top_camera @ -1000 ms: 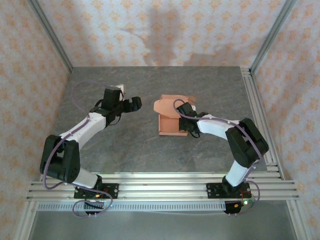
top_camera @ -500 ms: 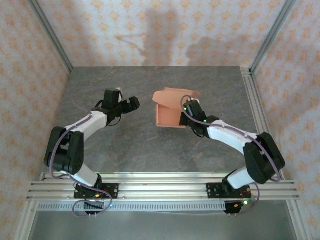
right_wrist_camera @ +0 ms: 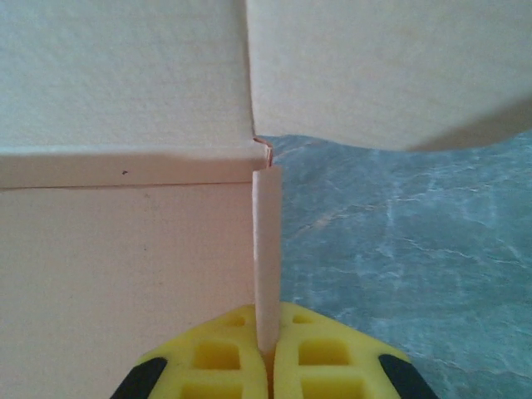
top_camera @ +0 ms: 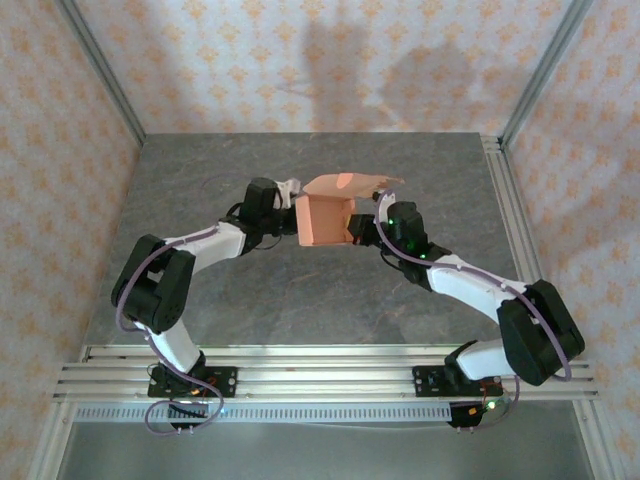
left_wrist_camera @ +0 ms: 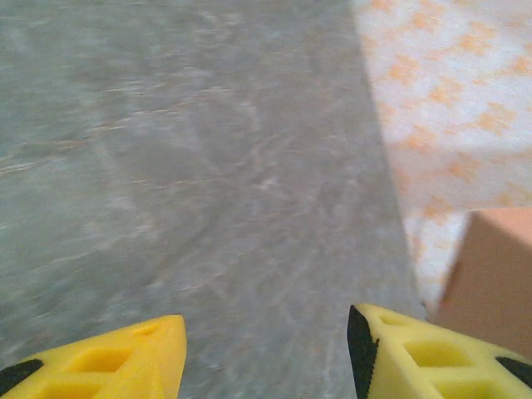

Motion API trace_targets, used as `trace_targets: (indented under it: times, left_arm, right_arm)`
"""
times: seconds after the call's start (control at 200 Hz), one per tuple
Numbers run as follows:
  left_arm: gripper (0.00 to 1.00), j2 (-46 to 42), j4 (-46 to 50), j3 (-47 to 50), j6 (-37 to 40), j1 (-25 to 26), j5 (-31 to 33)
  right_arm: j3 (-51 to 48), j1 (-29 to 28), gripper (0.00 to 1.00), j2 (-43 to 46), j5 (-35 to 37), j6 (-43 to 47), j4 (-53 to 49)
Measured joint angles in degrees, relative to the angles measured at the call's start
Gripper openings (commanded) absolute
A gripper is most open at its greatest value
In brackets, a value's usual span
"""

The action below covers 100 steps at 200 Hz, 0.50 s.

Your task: Fold the paper box

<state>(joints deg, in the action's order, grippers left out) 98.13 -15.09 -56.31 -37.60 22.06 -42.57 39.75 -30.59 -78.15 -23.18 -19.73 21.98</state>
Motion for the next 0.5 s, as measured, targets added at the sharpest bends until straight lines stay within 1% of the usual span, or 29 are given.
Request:
trace_targets:
  times: [0.125, 0.275, 0.501]
  left_arm:
    - [0.49, 0.02, -2.54, -0.57, -1.66, 0.85, -1.60]
    - [0.47, 0.52, -3.76, -0.72, -3.69, 0.96, -2.08]
    - [0.46, 2.60, -5.40, -1.46, -9.01, 1.33, -1.99]
  right_arm:
    - [-0.07, 0.00, 0.05, -1.20, -1.46, 0.02, 2.62]
    - [-0.07, -0.13, 0.04, -1.77, -0.79, 0.44, 3.89]
    - [0.79, -1.92, 0.04, -2.86, 5.38, 4.57, 3.26]
